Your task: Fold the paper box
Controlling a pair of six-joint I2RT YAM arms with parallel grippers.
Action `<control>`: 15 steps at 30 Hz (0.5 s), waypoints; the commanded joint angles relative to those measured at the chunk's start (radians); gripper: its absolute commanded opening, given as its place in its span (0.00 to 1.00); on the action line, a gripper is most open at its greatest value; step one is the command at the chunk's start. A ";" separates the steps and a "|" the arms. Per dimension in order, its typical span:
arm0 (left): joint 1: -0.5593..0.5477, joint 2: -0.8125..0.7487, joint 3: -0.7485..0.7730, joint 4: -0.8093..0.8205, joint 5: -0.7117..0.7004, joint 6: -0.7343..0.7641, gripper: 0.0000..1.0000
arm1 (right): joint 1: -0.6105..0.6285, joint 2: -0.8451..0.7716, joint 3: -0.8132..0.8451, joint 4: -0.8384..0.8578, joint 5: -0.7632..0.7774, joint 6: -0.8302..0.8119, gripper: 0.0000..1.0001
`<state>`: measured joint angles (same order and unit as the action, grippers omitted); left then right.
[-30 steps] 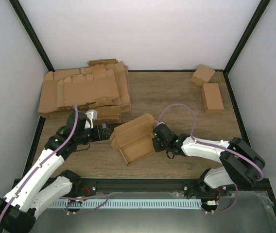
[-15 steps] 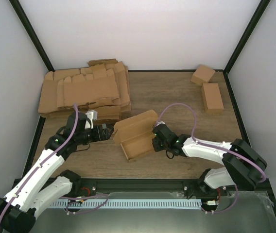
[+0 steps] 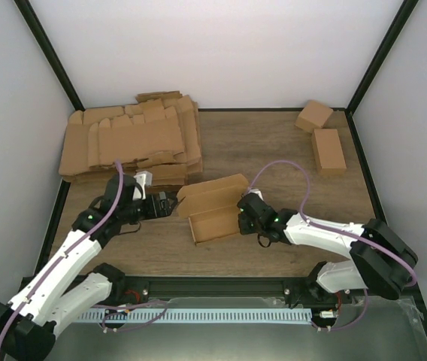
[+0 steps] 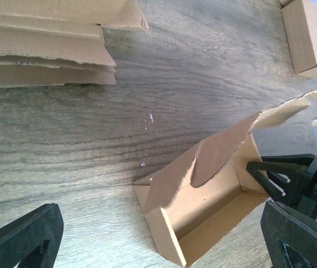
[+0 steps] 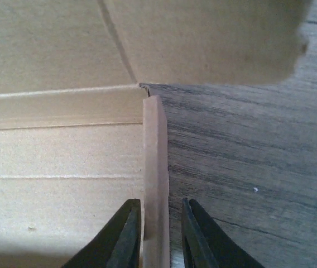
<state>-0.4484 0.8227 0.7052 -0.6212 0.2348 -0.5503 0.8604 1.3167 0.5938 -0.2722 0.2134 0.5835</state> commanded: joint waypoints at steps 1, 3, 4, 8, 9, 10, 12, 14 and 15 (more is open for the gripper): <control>0.003 0.011 -0.031 0.055 0.025 -0.011 1.00 | 0.008 -0.006 0.013 -0.017 0.027 0.046 0.25; 0.002 0.010 -0.040 0.068 0.029 -0.011 1.00 | 0.008 -0.010 0.012 -0.015 0.027 0.043 0.28; 0.002 0.010 -0.045 0.072 0.030 -0.010 1.00 | 0.008 -0.016 0.012 -0.010 0.023 0.034 0.32; 0.002 0.004 -0.063 0.087 0.035 -0.009 1.00 | 0.008 -0.066 0.001 0.006 0.018 -0.016 0.39; 0.002 0.002 -0.066 0.090 0.036 -0.010 1.00 | 0.008 -0.082 -0.002 0.007 0.018 -0.029 0.39; 0.002 0.003 -0.068 0.094 0.039 -0.012 1.00 | 0.007 -0.096 -0.001 0.007 0.016 -0.042 0.39; 0.001 0.000 -0.074 0.102 0.042 -0.014 1.00 | 0.006 -0.122 -0.002 0.004 0.009 -0.071 0.40; 0.001 -0.001 -0.084 0.115 0.053 -0.024 1.00 | 0.002 -0.158 -0.010 0.014 -0.021 -0.104 0.40; 0.001 -0.001 -0.089 0.124 0.060 -0.031 1.00 | -0.006 -0.176 -0.011 0.021 -0.041 -0.117 0.41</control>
<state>-0.4484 0.8337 0.6399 -0.5507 0.2668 -0.5579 0.8608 1.2026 0.5873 -0.2813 0.2058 0.5346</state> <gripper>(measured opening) 0.999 0.400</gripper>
